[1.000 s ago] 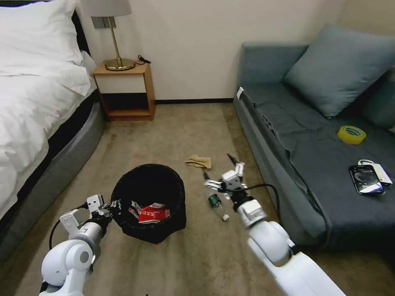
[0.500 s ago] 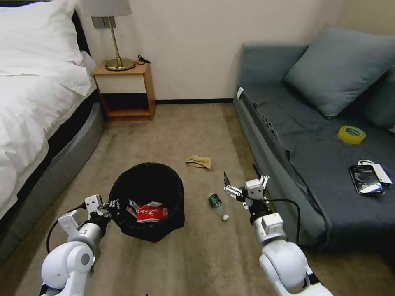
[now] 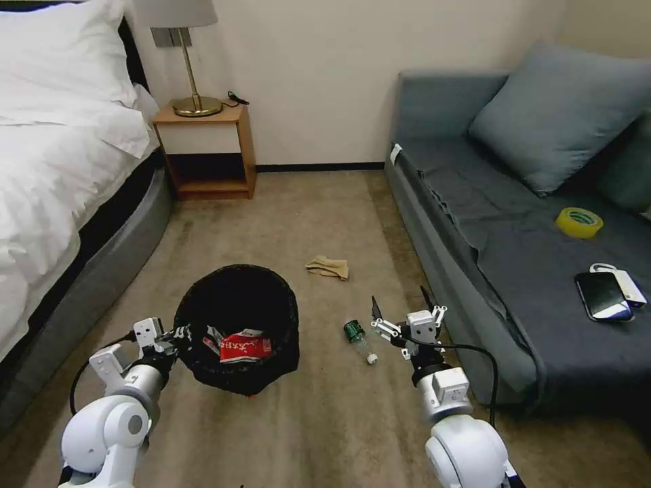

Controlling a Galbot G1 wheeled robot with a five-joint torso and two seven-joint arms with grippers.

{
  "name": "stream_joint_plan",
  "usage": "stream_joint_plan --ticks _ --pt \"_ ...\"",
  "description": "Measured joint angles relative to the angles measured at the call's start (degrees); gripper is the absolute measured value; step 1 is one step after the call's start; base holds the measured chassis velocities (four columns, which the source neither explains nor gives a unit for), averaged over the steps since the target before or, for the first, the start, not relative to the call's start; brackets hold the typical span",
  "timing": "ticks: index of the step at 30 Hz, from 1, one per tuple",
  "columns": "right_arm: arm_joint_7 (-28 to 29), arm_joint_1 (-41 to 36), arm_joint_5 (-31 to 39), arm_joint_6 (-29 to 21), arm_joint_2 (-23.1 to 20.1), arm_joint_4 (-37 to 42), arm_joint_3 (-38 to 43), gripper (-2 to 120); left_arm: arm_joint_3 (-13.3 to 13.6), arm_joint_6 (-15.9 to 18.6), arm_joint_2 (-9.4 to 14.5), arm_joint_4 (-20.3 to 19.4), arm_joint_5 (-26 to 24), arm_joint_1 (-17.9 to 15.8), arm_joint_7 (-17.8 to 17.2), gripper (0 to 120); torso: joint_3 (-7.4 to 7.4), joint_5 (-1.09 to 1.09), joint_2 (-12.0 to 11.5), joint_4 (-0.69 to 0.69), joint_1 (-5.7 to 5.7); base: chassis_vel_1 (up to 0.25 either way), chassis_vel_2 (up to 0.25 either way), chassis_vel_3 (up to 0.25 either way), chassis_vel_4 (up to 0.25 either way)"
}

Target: Pick up the trash bin, then pick up the garbage on the floor and place it into the trash bin.

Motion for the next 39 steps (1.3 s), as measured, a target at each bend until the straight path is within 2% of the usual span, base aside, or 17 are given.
stream_joint_plan --ticks 13,39 --pt "-0.91 -1.19 -0.57 1.33 0.23 -0.16 0.63 100 -0.13 -0.07 0.1 0.0 -0.09 0.07 0.2 5 0.0 0.0 0.0 0.0 0.0 0.0 0.0 0.0 0.0" --pt "-1.62 0.44 0.83 0.54 -0.75 -1.31 0.11 100 -0.87 -0.05 0.46 -0.4 -0.89 0.03 0.28 5 0.0 0.0 0.0 0.0 0.0 -0.02 0.022 0.016 -0.019"
